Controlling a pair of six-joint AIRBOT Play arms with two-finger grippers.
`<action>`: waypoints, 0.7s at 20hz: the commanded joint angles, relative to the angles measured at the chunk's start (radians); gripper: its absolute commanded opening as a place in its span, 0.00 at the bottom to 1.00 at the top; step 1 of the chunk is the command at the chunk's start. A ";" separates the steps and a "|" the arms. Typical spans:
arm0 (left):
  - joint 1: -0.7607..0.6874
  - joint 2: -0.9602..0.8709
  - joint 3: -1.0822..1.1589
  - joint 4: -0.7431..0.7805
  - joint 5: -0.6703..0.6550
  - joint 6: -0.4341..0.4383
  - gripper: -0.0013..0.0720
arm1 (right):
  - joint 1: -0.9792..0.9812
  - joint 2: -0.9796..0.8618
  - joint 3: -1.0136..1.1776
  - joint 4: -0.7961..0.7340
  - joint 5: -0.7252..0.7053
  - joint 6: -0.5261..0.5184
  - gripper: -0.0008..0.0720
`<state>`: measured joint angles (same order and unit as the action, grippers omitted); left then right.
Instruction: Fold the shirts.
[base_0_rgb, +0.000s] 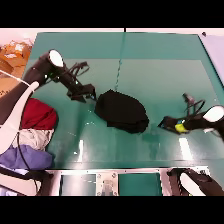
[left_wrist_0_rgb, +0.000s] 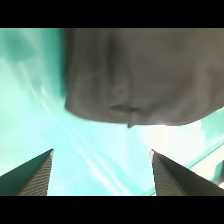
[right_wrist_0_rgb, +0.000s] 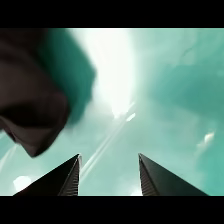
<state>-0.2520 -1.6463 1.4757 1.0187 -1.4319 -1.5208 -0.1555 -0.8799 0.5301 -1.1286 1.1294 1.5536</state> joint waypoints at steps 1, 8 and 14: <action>0.033 -0.005 -0.201 -0.079 0.206 0.019 0.99 | 0.033 -0.004 -0.201 0.265 -0.160 -0.167 0.61; 0.032 -0.012 -0.349 -0.442 0.531 0.222 0.76 | 0.134 -0.092 -0.235 0.473 -0.332 -0.300 0.61; 0.033 -0.046 -0.352 -0.453 0.413 0.271 0.06 | 0.216 -0.213 -0.208 0.587 -0.449 -0.382 0.60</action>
<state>-0.2199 -1.6833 1.1301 0.5999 -0.9878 -1.2945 0.0330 -1.0439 0.3103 -0.5877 0.7551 1.2186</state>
